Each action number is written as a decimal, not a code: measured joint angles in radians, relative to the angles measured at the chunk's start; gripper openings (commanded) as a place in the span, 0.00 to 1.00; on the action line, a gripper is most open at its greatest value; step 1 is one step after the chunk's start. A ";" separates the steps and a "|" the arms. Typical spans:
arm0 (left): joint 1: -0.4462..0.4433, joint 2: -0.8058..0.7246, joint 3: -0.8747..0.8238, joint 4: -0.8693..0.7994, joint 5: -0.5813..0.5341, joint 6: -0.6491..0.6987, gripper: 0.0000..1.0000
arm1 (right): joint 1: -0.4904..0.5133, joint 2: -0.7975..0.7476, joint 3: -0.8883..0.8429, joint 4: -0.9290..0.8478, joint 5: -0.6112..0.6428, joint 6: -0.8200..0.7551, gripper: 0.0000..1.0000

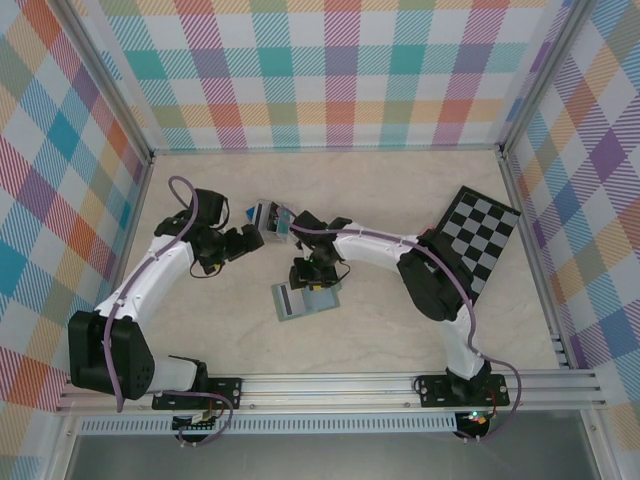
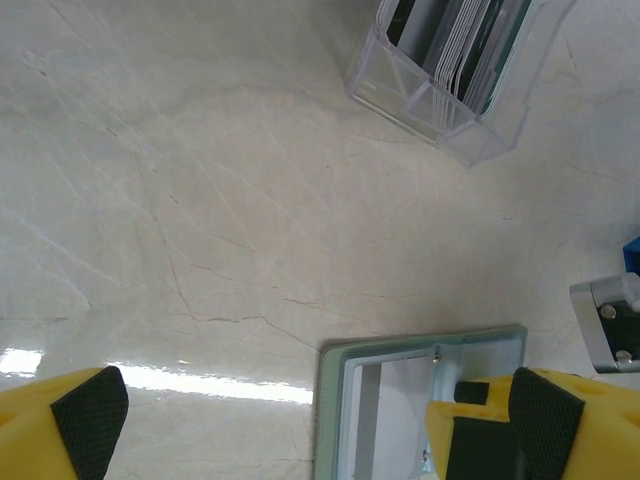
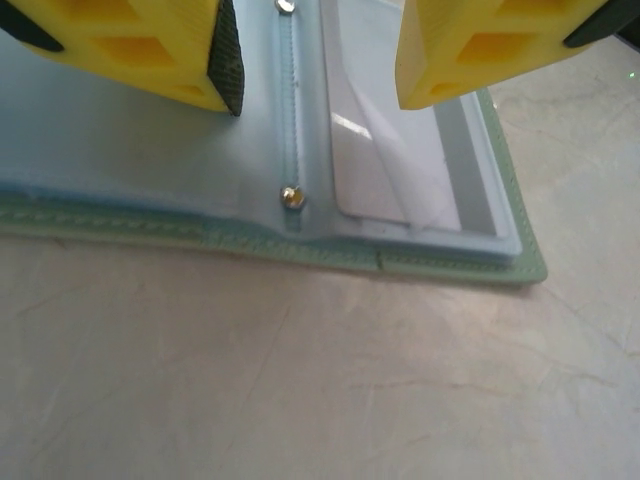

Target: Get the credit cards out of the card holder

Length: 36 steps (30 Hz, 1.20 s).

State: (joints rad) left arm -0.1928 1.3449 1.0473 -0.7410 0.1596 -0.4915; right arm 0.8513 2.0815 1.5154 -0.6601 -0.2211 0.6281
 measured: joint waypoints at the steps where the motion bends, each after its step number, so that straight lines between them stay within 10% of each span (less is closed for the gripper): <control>1: 0.000 0.004 0.000 0.006 0.007 -0.003 1.00 | -0.002 0.004 0.000 0.001 0.001 0.003 0.45; 14: -0.008 0.061 -0.070 0.115 0.181 -0.087 0.97 | -0.053 -0.013 -0.048 0.034 0.019 0.086 0.44; 28: -0.137 0.092 -0.235 0.282 0.286 -0.249 0.39 | -0.128 -0.092 -0.179 0.204 -0.147 0.036 0.33; 36: -0.216 0.171 -0.246 0.375 0.304 -0.323 0.24 | -0.132 -0.092 -0.185 0.229 -0.162 0.031 0.27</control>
State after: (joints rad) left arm -0.4091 1.5158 0.8009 -0.3664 0.4633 -0.8146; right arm 0.7193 1.9896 1.3308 -0.4313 -0.3832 0.6594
